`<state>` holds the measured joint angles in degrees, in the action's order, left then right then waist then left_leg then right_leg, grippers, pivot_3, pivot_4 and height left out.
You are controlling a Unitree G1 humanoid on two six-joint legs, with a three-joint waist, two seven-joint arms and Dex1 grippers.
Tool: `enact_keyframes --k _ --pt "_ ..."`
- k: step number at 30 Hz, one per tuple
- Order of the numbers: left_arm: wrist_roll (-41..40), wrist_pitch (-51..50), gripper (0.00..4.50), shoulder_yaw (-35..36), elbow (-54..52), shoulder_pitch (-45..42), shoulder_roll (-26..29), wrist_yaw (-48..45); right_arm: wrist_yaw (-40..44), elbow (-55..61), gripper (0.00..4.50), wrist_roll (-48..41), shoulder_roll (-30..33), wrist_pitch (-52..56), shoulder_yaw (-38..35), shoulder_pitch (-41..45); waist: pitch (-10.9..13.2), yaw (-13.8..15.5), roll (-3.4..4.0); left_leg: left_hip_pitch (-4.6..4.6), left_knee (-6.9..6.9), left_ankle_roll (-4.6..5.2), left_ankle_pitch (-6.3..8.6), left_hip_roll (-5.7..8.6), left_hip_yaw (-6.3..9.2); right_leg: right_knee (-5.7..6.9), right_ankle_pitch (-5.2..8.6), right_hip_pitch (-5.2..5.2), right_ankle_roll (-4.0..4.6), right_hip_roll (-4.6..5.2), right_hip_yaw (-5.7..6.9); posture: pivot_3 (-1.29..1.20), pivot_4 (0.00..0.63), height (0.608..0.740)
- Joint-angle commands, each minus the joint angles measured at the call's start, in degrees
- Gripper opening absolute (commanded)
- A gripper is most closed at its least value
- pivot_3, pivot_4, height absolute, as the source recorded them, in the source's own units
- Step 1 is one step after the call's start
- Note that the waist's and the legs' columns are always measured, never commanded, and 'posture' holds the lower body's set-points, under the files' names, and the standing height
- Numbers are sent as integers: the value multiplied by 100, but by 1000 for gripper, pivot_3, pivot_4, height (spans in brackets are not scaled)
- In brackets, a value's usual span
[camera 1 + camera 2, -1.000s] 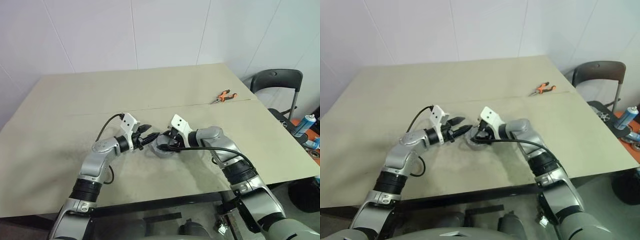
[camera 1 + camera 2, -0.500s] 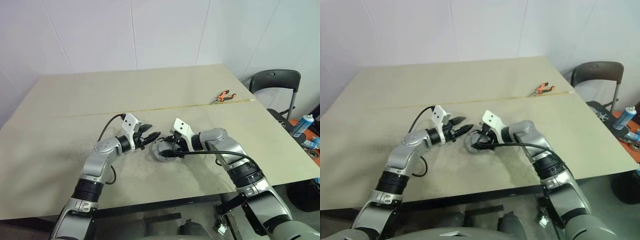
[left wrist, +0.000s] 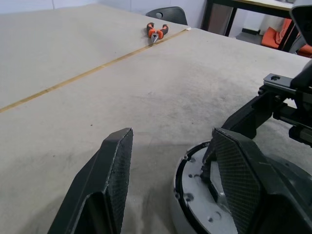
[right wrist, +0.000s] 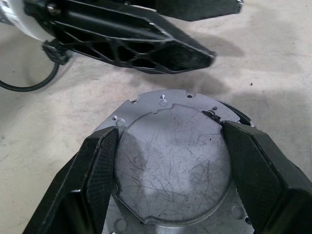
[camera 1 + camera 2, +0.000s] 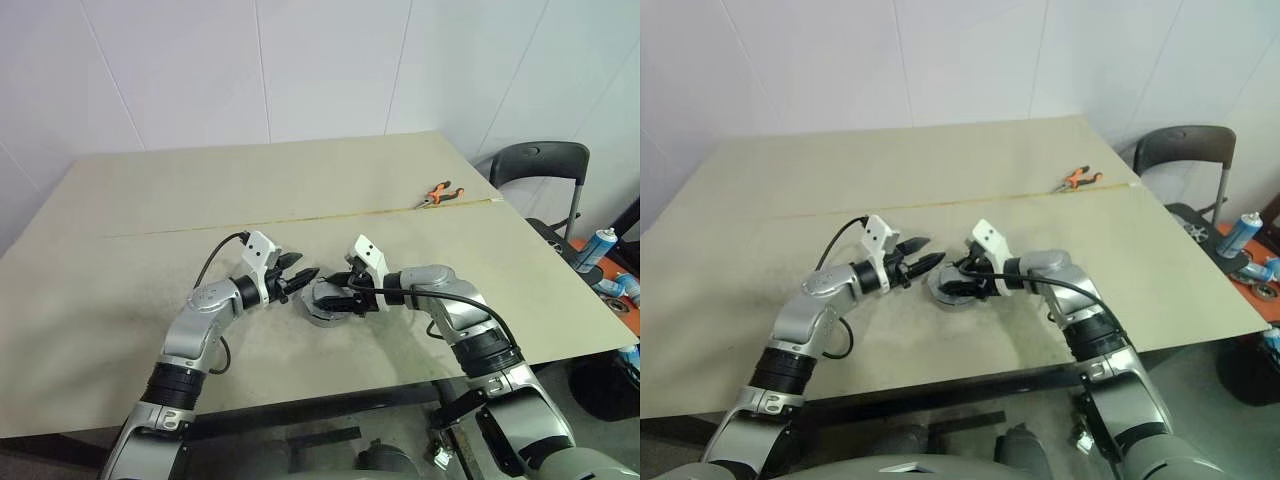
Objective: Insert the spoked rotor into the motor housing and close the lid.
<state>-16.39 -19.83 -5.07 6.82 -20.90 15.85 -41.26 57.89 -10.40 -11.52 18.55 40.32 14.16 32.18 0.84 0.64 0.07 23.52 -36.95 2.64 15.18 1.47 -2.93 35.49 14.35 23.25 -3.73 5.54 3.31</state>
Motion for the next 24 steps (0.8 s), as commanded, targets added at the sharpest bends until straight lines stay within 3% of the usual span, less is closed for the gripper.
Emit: enact_keyframes --k 1,9,24 --pt "-27 37 2754 69 -84 -147 19 -1 85 81 3220 -207 -74 55 43 -78 0 -3 0 2 1 -2 1 0 -1 2 0 0 0 0 0 0 0 740" --pt "-33 28 2754 66 -138 -84 13 26 -600 -164 3220 183 -249 -701 63 -19 2 -30 3 4 -10 -8 1 -1 -4 12 0 3 0 -1 0 0 0 740" --pt "-22 35 2754 72 -180 -6 18 77 -400 -560 3220 228 -36 -818 122 74 2 -13 3 -4 -35 -12 -2 -2 -4 55 8 10 15 1 -3 0 0 740"
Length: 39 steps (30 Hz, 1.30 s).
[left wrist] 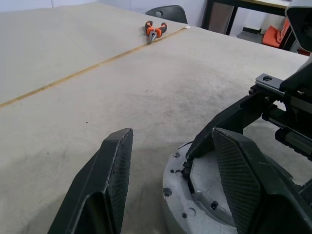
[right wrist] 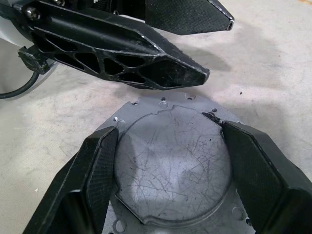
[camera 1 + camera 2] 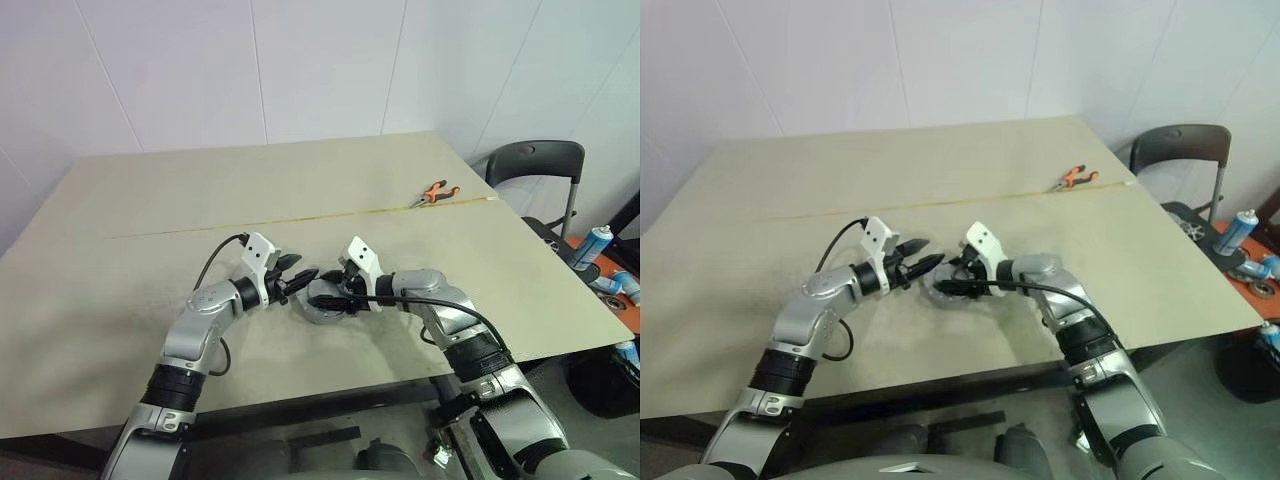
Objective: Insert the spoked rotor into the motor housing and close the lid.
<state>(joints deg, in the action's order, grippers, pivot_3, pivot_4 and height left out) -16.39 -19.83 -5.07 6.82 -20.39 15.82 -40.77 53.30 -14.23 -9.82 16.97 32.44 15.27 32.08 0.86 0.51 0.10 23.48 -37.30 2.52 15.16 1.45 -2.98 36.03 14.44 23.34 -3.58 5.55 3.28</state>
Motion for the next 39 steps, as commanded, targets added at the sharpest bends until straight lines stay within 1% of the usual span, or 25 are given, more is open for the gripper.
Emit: enact_keyframes --k 1,10,16,20,28,39 --pt "-21 34 2754 71 -180 -59 19 32 97 -204 3220 102 171 -93 47 77 0 5 0 -1 -1 0 0 0 0 0 1 0 1 0 0 0 0 740" --pt "-26 35 2754 62 -205 -29 5 69 16 -206 3220 301 289 -749 133 35 0 19 0 -4 -8 0 0 0 0 1 1 1 1 1 0 0 0 740" --pt "-17 56 2754 63 -168 -39 3 88 5 -39 3220 -213 194 -309 -334 184 1 25 -1 -3 -8 0 0 0 0 4 0 0 1 2 0 0 0 740" --pt "-10 76 2754 53 -136 -49 5 83 31 157 3220 -385 203 -122 -419 136 3 22 -1 6 -4 1 0 1 -1 2 -7 1 -12 3 0 0 0 740" --pt "-2 77 2754 41 -120 -55 15 66 -79 260 3220 -467 159 -9 -470 2 4 21 0 9 2 0 0 0 -1 2 -7 6 -11 2 0 0 0 740" --pt "-10 49 2754 50 -167 -34 40 69 -153 243 3220 -24 237 -481 -87 -125 4 18 0 9 0 1 0 0 -2 1 -6 5 -11 2 0 0 0 740"
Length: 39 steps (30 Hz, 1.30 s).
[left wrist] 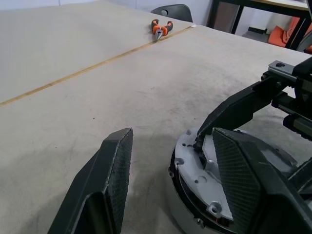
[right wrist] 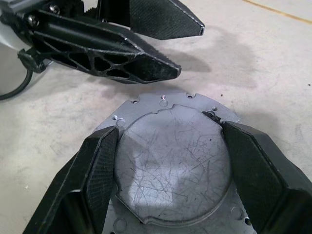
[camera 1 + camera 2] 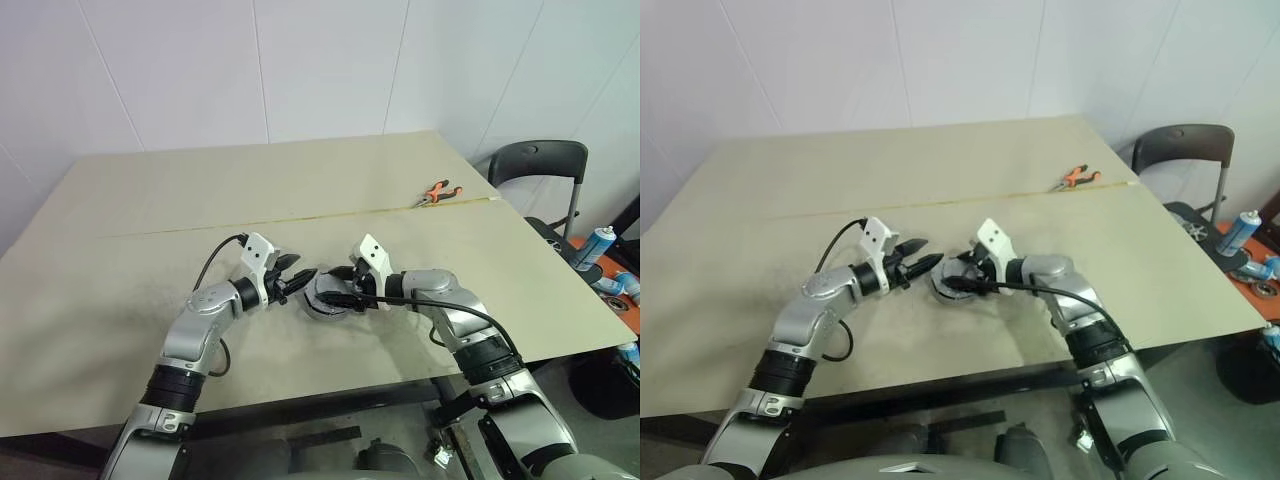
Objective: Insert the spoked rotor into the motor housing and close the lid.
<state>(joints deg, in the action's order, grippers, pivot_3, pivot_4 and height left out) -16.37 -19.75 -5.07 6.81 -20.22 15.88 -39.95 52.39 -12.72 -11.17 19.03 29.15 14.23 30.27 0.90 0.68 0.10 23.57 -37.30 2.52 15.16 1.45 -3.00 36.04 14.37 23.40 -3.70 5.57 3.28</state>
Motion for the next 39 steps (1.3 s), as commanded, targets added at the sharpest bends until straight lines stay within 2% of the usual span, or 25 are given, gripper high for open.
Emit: enact_keyframes --k 1,14,39 --pt "-14 37 2754 54 -167 -52 32 -9 -87 66 3220 148 27 -174 36 55 0 1 0 0 -1 0 0 0 0 0 0 0 0 0 0 0 0 740" --pt "-21 10 2754 34 -201 -8 -5 27 -280 -84 3220 386 -97 -207 171 38 0 -3 0 -4 -6 0 0 0 0 2 2 -5 3 0 0 0 0 740" --pt "-26 8 2754 49 -228 20 -33 97 129 -595 3220 605 175 -478 377 198 -2 1 0 -15 -10 0 0 0 1 4 3 -6 6 -1 0 0 0 740"
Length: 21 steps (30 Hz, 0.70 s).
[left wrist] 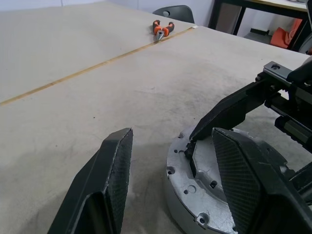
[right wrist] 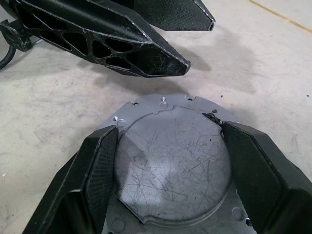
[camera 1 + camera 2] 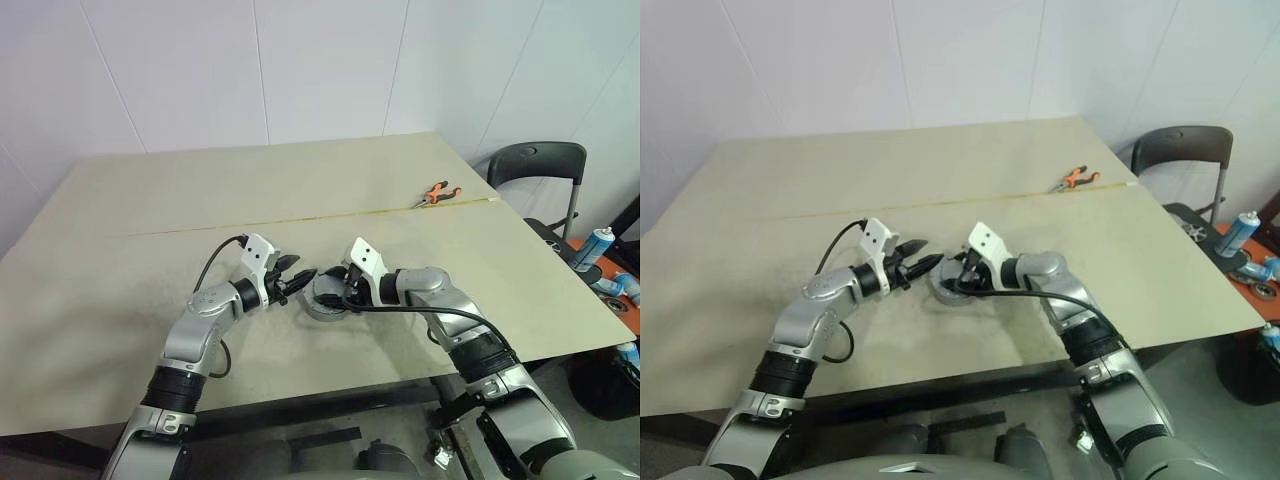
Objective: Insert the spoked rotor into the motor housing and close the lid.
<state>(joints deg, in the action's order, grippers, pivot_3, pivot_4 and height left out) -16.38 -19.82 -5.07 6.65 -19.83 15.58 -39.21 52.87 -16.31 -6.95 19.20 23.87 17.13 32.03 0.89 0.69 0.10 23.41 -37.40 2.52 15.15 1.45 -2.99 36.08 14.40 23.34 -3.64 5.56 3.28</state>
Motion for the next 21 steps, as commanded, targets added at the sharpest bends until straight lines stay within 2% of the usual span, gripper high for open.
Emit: enact_keyframes --k 1,14,19,21 --pt "-25 19 2754 52 -209 -21 -3 26 129 -261 3220 172 170 59 93 32 0 1 0 -1 0 0 0 0 0 0 1 0 2 0 0 0 0 740" --pt "-37 17 2754 56 -256 20 9 48 466 -287 3220 168 282 65 205 -49 -1 15 -1 -1 1 1 1 1 1 -3 0 0 0 1 0 0 0 740" --pt "-30 23 2754 54 -260 26 10 53 -183 -635 3220 375 73 -380 62 39 -2 2 -1 -1 1 1 1 1 2 -5 0 -2 1 1 0 0 0 740" --pt "-35 16 2754 62 -263 17 15 57 -206 -669 3220 332 9 -393 49 86 -2 -12 -1 -6 0 0 1 1 2 -3 1 -6 2 0 -1 0 0 740"
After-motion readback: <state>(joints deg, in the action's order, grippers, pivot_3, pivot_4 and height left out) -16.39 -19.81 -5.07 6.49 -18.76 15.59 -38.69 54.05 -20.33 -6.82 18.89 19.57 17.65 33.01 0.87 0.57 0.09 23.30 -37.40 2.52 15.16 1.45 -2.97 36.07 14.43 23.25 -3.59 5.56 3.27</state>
